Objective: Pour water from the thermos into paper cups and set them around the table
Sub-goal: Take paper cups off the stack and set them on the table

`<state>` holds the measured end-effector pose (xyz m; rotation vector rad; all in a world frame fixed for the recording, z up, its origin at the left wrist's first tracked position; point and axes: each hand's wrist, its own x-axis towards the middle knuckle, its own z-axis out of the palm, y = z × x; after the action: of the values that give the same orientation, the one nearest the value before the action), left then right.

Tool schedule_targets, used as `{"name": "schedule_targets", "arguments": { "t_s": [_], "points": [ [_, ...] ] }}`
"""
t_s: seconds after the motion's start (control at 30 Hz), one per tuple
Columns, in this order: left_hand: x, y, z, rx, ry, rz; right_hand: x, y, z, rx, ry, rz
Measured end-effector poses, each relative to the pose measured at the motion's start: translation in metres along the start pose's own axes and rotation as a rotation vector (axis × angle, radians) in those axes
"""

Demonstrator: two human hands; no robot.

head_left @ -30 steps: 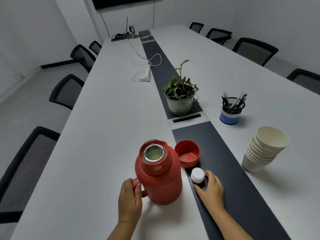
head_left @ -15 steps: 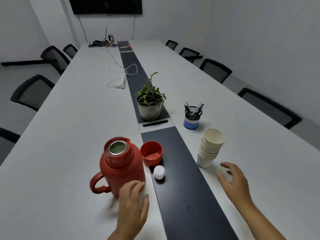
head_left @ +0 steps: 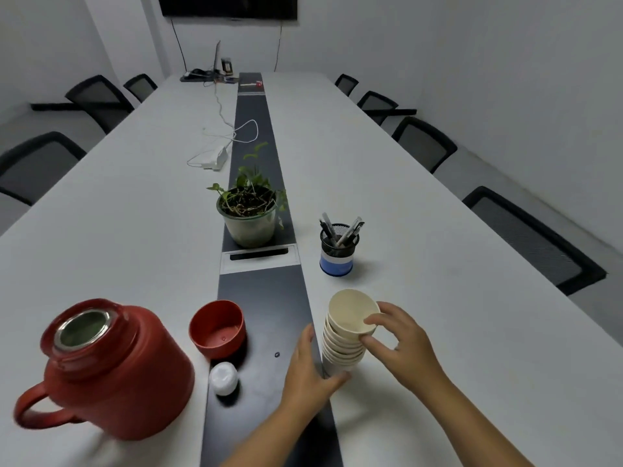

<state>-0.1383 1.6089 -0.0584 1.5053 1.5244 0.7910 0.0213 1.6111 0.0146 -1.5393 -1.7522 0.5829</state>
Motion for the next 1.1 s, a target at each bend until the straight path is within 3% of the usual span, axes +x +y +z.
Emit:
{"name": "schedule_targets", "arguments": {
  "t_s": [0.33,0.47,0.73,0.87,1.1],
  "points": [
    [0.001,0.017,0.023,-0.064,0.042,0.071,-0.009,0.021,-0.011,0.262,0.058,0.053],
    [-0.028,0.014,0.018,-0.024,-0.015,0.11,-0.031,0.019,-0.011,0.491,0.064,0.146],
    [-0.106,0.007,-0.019,0.071,-0.047,0.071,-0.092,0.014,-0.002,0.714,0.037,0.275],
    [-0.128,0.006,-0.02,0.074,-0.02,0.086,-0.112,0.004,0.005,0.63,-0.109,0.236],
    [-0.145,0.005,-0.028,0.026,-0.018,0.029,-0.118,-0.018,-0.006,0.496,-0.056,0.127]
  ]
}}
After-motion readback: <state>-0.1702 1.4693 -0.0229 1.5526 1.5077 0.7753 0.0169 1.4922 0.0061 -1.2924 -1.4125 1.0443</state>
